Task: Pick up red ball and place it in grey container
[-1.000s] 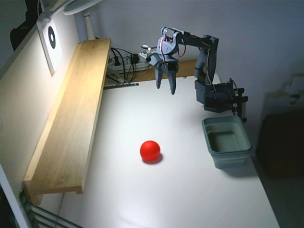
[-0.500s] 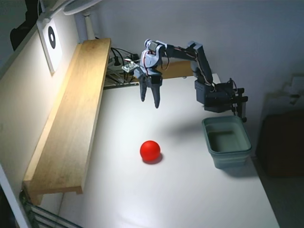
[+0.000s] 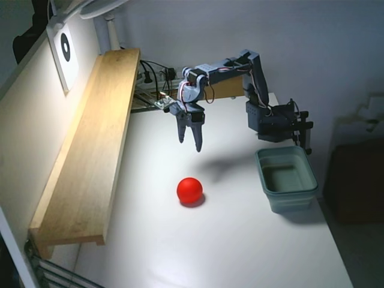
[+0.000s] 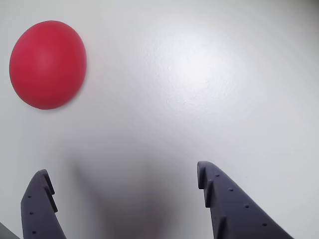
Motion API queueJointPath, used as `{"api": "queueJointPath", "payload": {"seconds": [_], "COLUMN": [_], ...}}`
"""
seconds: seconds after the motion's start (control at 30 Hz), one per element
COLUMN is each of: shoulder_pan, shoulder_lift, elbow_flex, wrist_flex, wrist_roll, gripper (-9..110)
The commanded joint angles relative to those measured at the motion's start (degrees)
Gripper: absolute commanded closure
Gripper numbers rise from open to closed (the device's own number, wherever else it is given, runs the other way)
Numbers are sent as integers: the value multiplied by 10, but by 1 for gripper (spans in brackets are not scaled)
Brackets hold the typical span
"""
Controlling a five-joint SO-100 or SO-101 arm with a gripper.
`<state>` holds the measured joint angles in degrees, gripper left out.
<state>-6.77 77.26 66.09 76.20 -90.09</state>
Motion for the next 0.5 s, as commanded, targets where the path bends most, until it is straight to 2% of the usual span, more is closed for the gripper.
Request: {"api": "queueJointPath", "payload": {"seconds": [0.0,0.17,0.37,0.47], "shoulder_pan": [-3,-5,-100,-105], "shoulder_lift": [42,15,15,0], "elbow_flex": [1,-32,-32,-50], "wrist_flex": [-10,-3,-3,-1], "wrist_roll": [1,1,1,1], "gripper": [63,63,63,63]}}
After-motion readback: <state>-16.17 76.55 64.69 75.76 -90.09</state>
